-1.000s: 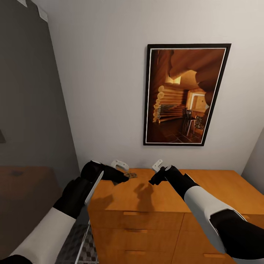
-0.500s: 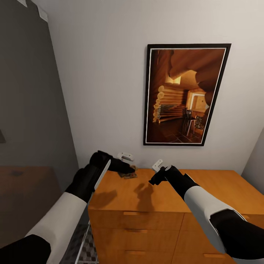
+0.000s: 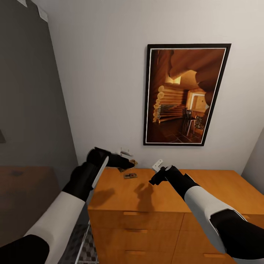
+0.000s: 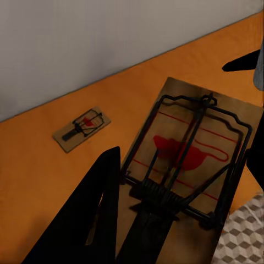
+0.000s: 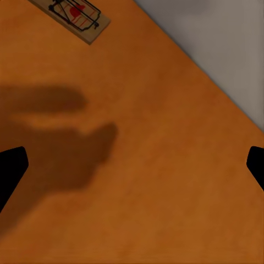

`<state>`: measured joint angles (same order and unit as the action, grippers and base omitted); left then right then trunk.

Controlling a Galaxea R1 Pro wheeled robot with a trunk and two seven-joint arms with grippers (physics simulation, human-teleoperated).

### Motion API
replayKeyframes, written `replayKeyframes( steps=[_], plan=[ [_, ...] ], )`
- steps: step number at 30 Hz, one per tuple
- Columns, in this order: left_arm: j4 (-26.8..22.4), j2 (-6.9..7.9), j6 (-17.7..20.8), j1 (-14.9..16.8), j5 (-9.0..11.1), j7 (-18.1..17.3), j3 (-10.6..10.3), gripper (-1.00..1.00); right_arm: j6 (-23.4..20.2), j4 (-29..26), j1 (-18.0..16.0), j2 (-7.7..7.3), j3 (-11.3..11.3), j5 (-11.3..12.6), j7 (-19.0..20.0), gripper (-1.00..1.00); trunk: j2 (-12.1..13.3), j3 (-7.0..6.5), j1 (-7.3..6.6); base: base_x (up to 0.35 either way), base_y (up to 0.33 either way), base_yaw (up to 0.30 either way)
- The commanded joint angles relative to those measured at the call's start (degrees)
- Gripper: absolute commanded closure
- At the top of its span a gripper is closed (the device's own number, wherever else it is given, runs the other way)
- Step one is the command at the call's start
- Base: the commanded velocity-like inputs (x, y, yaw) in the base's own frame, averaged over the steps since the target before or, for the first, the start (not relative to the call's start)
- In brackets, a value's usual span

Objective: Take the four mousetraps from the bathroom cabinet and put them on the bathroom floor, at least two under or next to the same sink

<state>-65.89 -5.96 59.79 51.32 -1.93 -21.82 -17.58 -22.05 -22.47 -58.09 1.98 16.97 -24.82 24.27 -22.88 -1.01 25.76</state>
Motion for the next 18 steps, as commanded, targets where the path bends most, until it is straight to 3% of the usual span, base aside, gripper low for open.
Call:
replayKeyframes(
  steps=[1, 12, 18],
  plan=[
    [-0.6, 0.02, 0.21, 0.02, -0.28, -0.24, 0.04, 1.0, -0.19, -0.11, 0.0, -0.02, 0.08, -0.61, 0.34, -1.0, -0.04, 0.03, 0.02, 0.0, 0.0, 0.0],
    [-1.33, 1.64, 0.21, -0.15, -0.2, -0.24, 0.12, 1.0, 0.23, -0.11, 0.0, -0.05, 0.08, -0.41, 0.97, -1.0, -0.04, 0.03, 0.02, 0.0, 0.0, 0.0],
    [-1.34, 1.7, 0.21, -0.21, -0.18, -0.24, 0.1, 1.0, 0.6, -0.09, 0.0, -0.05, 0.08, -0.33, 1.03, -1.0, -0.04, 0.03, 0.02, 0.0, 0.0, 0.0]
  ],
)
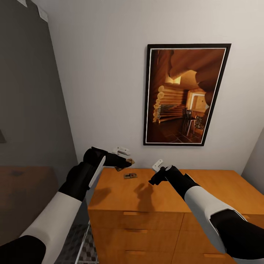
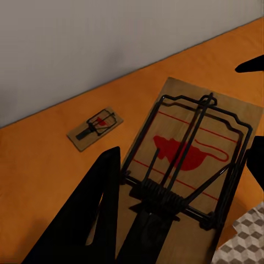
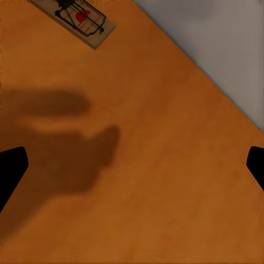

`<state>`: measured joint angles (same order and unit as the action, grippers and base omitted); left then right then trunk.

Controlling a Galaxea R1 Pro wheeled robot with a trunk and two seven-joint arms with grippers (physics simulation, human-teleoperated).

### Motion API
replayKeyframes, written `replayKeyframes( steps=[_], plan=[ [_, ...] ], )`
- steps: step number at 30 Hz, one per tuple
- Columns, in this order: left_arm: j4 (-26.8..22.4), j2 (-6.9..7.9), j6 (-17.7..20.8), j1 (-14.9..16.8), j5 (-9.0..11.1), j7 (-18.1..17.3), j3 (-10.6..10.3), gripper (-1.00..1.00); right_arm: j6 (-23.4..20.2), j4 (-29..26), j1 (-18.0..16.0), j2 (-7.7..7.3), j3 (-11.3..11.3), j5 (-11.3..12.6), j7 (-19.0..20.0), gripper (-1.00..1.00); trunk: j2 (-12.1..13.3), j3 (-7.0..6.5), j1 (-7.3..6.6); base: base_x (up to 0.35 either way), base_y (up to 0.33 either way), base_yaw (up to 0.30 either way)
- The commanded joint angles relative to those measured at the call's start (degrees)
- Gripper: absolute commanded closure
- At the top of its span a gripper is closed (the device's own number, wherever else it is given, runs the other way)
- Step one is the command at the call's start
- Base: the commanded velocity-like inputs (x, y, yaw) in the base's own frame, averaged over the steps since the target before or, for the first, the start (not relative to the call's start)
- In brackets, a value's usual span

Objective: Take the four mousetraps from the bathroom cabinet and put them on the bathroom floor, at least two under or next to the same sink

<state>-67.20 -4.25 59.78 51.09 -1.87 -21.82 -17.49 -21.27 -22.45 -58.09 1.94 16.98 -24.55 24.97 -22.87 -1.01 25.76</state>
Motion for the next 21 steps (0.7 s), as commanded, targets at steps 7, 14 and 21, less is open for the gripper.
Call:
replayKeyframes(
  steps=[7, 14, 21],
  plan=[
    [-0.09, 0.01, 0.22, 0.0, -0.17, -0.24, 0.04, 1.0, -0.1, -0.13, 0.0, -0.01, 0.07, -0.59, 0.34, -1.0, -0.05, 0.03, 0.02, 0.0, 0.0, 0.0],
    [-0.1, 0.11, 0.22, -0.09, 0.0, -0.24, 0.09, 1.0, -0.09, -0.1, 0.0, 0.06, 0.07, -0.54, 0.34, -1.0, -0.05, 0.03, 0.02, 0.0, 0.0, 0.0],
    [-0.07, 0.05, 0.22, -0.16, 0.09, -0.24, 0.09, 1.0, -0.09, -0.1, 0.0, 0.08, 0.07, -0.51, 0.34, -1.0, -0.05, 0.03, 0.02, 0.0, 0.0, 0.0]
  ],
)
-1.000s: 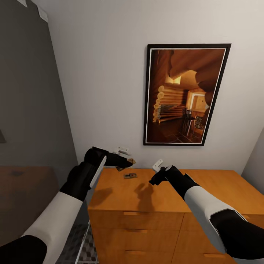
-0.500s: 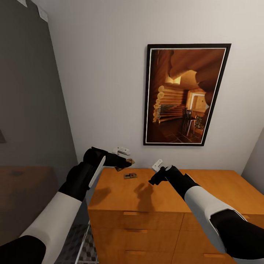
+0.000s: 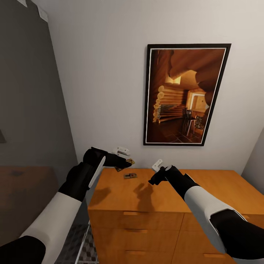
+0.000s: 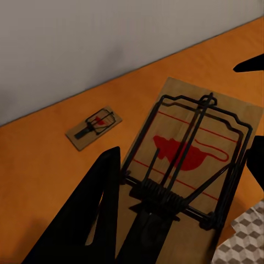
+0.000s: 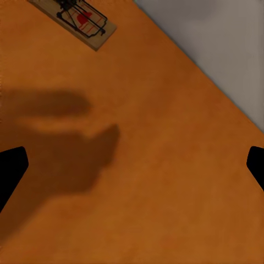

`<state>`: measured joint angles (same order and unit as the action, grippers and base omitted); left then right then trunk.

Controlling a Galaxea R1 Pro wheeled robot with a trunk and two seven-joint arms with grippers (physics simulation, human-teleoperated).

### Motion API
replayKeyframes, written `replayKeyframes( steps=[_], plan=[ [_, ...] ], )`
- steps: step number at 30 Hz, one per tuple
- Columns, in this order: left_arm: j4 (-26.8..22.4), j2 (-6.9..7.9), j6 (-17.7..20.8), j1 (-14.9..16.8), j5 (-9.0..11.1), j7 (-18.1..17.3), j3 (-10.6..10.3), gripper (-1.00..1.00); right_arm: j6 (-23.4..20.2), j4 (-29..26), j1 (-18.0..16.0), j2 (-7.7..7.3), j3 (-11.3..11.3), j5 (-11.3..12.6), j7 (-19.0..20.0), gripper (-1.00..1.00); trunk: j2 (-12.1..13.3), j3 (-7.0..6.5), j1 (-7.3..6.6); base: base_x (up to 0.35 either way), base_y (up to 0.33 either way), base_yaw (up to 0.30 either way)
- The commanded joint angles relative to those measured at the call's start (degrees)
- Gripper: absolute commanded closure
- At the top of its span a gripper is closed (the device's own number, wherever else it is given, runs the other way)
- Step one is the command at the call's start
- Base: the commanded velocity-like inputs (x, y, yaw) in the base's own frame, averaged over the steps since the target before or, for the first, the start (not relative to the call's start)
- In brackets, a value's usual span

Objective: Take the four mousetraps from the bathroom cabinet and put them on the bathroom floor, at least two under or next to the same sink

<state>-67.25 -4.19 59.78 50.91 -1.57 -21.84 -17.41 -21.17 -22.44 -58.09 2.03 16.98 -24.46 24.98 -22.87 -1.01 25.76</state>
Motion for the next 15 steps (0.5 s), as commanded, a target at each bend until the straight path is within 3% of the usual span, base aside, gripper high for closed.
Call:
replayKeyframes(
  steps=[1, 15],
  plan=[
    [-0.05, -0.02, 0.22, 0.01, -0.2, -0.22, 0.01, 1.0, -0.18, -0.13, 0.0, -0.01, 0.07, -0.6, 0.33, -1.0, -0.05, 0.03, 0.02, 0.0, 0.0, 0.0],
    [-0.03, -0.17, -0.23, -0.19, -0.12, -0.25, -0.03, 1.0, -0.18, -0.07, 0.0, 0.06, 0.09, -0.59, 0.33, -1.0, -0.05, 0.03, 0.02, 0.0, 0.0, 0.0]
  ],
)
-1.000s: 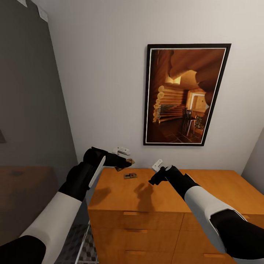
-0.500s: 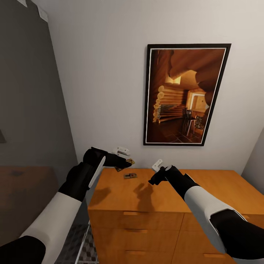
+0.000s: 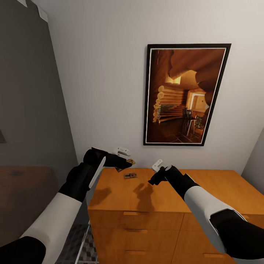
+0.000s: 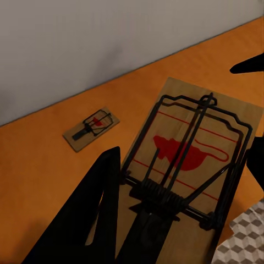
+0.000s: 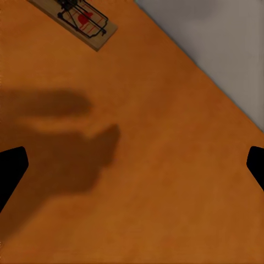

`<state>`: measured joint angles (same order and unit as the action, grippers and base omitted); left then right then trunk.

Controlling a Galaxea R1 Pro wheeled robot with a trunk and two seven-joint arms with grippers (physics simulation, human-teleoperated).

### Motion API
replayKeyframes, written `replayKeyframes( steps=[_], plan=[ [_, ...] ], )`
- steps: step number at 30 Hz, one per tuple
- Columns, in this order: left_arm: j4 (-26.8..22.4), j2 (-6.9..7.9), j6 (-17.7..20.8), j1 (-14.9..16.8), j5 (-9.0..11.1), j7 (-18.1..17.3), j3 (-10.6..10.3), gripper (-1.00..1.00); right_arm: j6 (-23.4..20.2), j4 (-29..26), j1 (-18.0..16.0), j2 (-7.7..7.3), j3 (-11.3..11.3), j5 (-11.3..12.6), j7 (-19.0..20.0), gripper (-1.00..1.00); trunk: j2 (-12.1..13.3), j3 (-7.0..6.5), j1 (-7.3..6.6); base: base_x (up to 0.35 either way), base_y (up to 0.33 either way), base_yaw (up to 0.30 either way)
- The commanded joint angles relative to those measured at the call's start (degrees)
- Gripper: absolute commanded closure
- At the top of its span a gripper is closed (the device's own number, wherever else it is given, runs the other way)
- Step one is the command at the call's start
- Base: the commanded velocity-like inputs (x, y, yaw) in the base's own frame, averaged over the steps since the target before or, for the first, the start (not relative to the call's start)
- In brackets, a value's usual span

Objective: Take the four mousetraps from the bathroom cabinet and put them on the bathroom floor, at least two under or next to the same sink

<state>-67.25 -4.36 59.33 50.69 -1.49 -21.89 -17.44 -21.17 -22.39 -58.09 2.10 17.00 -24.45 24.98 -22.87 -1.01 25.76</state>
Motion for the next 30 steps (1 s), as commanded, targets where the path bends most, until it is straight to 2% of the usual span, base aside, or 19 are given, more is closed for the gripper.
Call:
replayKeyframes(
  steps=[1, 14, 20, 30],
  plan=[
    [-0.04, -0.07, 0.17, 0.02, -0.23, -0.2, 0.02, 1.0, -0.18, -0.11, 0.0, -0.01, 0.07, -0.6, 0.33, -1.0, -0.05, 0.03, 0.02, 0.0, 0.0, 0.0],
    [-0.11, -0.11, -0.07, -0.03, -0.75, 0.8, -0.06, 1.0, -0.18, -0.11, 0.0, 0.07, 0.05, -0.6, 0.33, -1.0, -0.05, 0.03, 0.02, 0.0, 0.0, 0.0],
    [-0.54, 0.08, -0.31, -0.07, -0.23, 2.23, 0.97, 1.0, -0.18, -0.11, 0.0, 0.06, 0.05, -0.6, 0.33, -1.0, -0.05, 0.03, 0.02, 0.0, 0.0, 0.0],
    [-0.29, -0.09, -0.23, -0.07, -0.35, 2.45, 1.26, 1.0, -0.18, -0.11, 0.0, 0.06, 0.05, -0.6, 0.33, -1.0, -0.05, 0.03, 0.02, 0.0, 0.0, 0.0]
  ],
)
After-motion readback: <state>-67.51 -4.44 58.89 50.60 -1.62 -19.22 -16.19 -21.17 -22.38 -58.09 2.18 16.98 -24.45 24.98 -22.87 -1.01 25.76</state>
